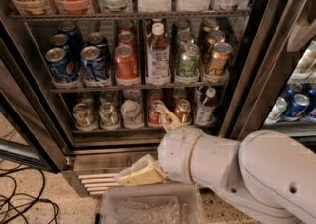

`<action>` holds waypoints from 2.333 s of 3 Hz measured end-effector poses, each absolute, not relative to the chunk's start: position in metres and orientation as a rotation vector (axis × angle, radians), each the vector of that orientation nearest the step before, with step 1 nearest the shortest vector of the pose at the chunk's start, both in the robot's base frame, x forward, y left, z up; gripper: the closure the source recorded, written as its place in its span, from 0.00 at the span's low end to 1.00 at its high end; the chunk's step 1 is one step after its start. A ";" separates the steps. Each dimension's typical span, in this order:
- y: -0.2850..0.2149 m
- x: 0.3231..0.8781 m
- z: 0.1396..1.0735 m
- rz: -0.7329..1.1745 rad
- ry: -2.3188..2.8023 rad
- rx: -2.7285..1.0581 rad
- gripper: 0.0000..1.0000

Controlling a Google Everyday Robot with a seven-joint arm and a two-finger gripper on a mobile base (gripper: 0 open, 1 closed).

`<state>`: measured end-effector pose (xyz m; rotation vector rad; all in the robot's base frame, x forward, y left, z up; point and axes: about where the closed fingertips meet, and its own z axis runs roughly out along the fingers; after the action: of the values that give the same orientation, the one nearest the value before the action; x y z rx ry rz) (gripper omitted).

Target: Pick coke can from middle shelf of fridge

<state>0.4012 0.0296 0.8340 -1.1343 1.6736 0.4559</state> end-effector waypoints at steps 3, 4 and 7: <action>0.048 0.400 0.826 0.446 1.660 -1.086 0.00; 0.048 0.400 0.826 0.446 1.660 -1.086 0.00; 0.016 0.409 0.800 0.353 1.673 -1.224 0.00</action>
Offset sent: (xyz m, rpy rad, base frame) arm 0.0002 0.0172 -0.0125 0.0449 -0.0139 -0.0405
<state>0.4092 0.0156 0.8000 -1.2243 1.6734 0.3528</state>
